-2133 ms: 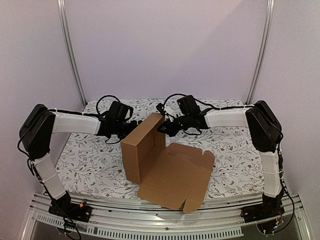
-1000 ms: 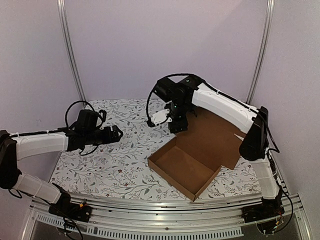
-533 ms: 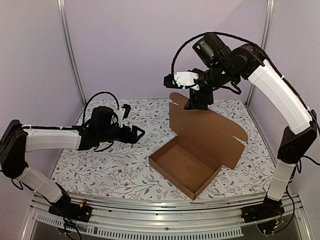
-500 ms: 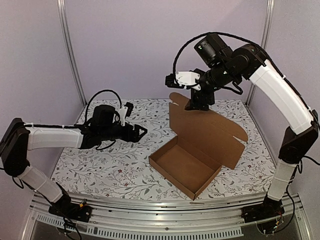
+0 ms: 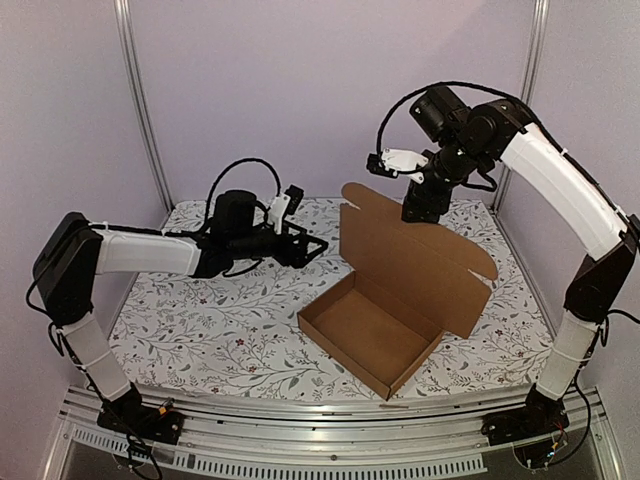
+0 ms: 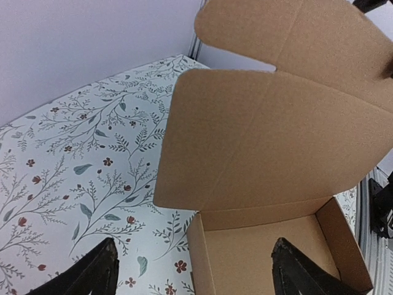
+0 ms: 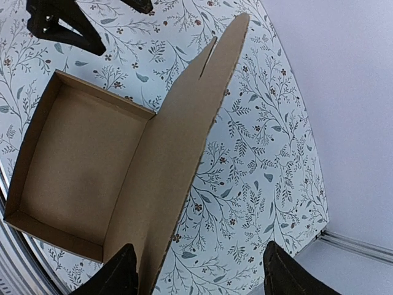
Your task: Fold the paper box
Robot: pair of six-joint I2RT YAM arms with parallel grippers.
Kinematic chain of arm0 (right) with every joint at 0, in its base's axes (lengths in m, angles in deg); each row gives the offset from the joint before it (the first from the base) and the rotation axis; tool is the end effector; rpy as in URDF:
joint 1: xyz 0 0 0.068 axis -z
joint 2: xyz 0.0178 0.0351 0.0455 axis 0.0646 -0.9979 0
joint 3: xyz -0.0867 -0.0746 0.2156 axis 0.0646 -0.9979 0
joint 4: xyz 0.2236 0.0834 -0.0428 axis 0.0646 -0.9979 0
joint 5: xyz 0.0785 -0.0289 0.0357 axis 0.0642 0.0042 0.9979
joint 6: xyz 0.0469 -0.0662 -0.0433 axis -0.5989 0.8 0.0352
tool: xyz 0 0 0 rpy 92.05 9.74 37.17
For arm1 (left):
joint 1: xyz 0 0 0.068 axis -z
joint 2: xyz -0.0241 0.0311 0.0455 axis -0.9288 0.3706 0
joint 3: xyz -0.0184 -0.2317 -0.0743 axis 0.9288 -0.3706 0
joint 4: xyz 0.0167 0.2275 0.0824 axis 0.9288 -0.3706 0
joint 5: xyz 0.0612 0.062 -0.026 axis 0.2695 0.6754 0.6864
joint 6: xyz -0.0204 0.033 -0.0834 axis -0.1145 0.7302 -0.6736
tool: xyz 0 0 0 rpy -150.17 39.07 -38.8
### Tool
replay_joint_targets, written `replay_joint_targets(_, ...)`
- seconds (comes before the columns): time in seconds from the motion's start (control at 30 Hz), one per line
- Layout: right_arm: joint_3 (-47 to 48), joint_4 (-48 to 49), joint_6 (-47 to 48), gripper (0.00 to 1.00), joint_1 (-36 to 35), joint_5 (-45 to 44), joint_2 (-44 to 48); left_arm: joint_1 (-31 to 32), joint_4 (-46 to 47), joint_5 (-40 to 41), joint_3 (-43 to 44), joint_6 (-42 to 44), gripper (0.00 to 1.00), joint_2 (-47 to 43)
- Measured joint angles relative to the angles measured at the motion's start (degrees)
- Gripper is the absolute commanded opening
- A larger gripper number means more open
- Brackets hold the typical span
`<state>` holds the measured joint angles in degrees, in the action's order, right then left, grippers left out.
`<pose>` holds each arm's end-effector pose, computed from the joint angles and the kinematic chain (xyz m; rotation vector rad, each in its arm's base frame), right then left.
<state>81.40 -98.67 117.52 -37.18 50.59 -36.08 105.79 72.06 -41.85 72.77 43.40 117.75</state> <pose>0.2700 0.2218 0.3430 -1.5266 2.0551 -0.0951 0.3103 -0.2735 0.1983 0.7086 1.8624 -0.8758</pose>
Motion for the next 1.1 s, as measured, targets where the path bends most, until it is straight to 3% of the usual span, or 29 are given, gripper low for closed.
replay_joint_targets(0.17, 0.0, 0.0, -0.9, 0.26, 2.6, 4.4, -0.1, 0.7, 1.3, -0.7, -2.8, 0.5, 0.85, 0.0)
replay_joint_targets(0.23, 0.0, 0.0, -0.4, 0.18, 2.6, 6.6, -0.3, 0.8, 2.0, -0.7, -4.4, 0.9, 0.85, -0.2)
replay_joint_targets(0.57, 1.4, -0.1, 4.7, 0.05, 2.3, 13.7, -2.1, 1.1, 8.7, 0.9, -14.2, 4.0, 0.85, -5.6)
replay_joint_targets(0.73, 4.8, -0.4, 8.6, 0.03, 2.3, 17.0, -4.0, 1.1, 12.7, 1.1, -15.1, 7.0, 0.85, -6.8)
replay_joint_targets(0.83, 6.5, -0.4, 10.6, 0.03, 2.3, 18.6, -5.3, 1.1, 14.1, 0.2, -15.1, 8.0, 0.79, -6.6)
replay_joint_targets(0.97, 7.2, -0.2, 12.0, 0.04, 2.3, 19.8, -6.5, 1.1, 15.3, -0.9, -15.0, 8.7, 0.62, -5.7)
replay_joint_targets(1.1, 7.2, -0.3, 12.4, 0.04, 2.3, 20.5, -7.3, 1.3, 16.1, -1.3, -15.0, 9.2, 0.60, -4.8)
